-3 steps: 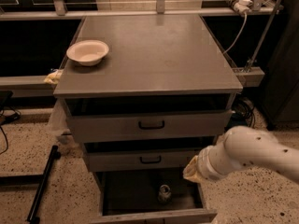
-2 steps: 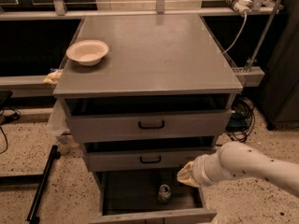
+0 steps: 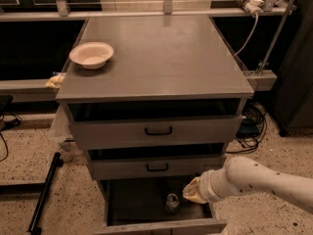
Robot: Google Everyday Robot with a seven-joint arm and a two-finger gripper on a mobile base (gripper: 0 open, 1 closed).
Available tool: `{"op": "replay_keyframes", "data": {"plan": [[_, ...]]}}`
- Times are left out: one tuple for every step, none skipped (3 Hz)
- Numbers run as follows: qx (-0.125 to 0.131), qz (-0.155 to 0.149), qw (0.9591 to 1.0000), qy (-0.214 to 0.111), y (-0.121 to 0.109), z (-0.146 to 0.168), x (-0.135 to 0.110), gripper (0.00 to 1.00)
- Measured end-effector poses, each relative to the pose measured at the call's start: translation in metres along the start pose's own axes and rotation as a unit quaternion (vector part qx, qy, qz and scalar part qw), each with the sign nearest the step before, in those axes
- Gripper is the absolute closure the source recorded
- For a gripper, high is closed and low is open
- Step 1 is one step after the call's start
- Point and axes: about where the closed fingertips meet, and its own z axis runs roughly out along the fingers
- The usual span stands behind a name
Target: Pick 7up can from bottom drawer and place on counter
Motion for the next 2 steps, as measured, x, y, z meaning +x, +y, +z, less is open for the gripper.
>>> {"op": "replay_keyframes", "data": {"plan": [[0.011, -0.005, 0.9999, 0.001, 0.0, 0.023, 0.024, 1.0], [0.029, -0.012, 0.9995, -0.004, -0.013, 0.059, 0.06, 1.0]]}}
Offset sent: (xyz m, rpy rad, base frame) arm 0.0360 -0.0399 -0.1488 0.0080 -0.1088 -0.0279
